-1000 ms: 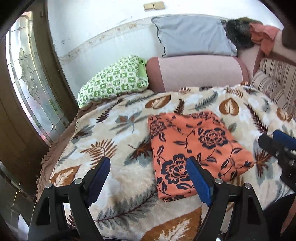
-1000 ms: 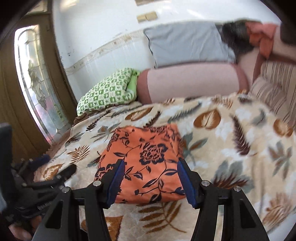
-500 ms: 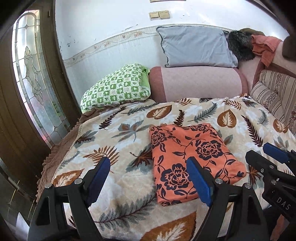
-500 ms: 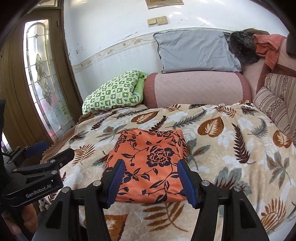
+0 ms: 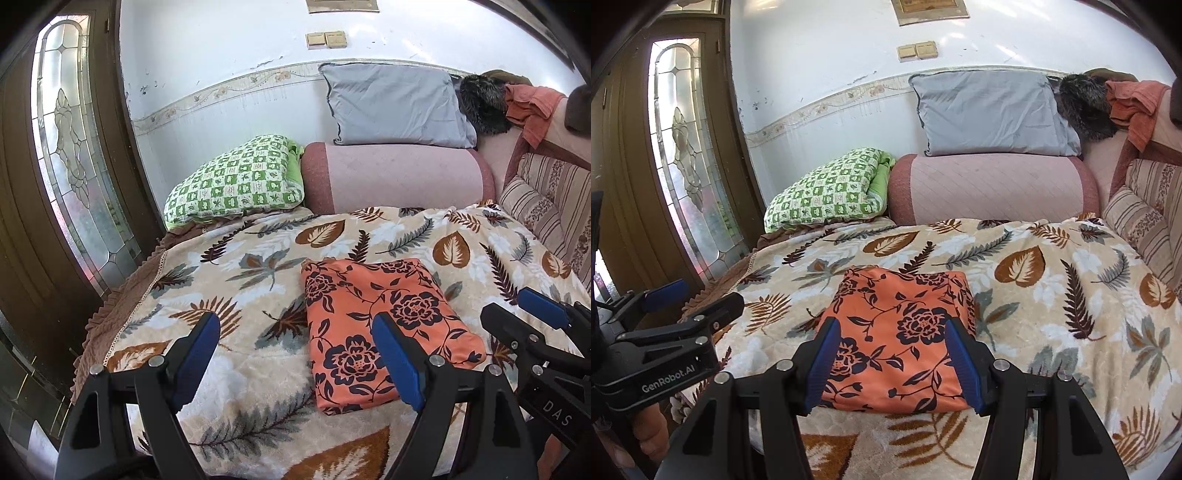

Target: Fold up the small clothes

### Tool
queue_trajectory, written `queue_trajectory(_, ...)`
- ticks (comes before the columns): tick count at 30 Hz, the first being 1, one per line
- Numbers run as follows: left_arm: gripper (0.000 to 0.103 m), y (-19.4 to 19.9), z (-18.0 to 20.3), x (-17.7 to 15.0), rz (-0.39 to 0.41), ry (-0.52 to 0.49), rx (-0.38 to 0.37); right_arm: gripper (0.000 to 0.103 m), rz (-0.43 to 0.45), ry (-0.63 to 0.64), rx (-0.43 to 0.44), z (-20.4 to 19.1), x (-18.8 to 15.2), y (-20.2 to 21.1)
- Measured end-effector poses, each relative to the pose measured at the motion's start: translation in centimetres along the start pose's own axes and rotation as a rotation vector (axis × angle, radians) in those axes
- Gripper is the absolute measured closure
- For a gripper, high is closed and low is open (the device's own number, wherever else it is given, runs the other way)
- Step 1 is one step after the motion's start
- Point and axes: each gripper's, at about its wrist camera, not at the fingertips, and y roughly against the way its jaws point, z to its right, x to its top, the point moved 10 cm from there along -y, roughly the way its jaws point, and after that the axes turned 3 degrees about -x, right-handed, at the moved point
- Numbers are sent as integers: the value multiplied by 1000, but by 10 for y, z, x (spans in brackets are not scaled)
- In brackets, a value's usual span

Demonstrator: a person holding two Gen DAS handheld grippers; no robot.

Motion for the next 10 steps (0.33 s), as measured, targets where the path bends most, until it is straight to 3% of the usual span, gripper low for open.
queue_trajectory(10, 16, -17, -10, 8, -27, 104, -116, 40, 8, -2, 52, -9, 22, -7)
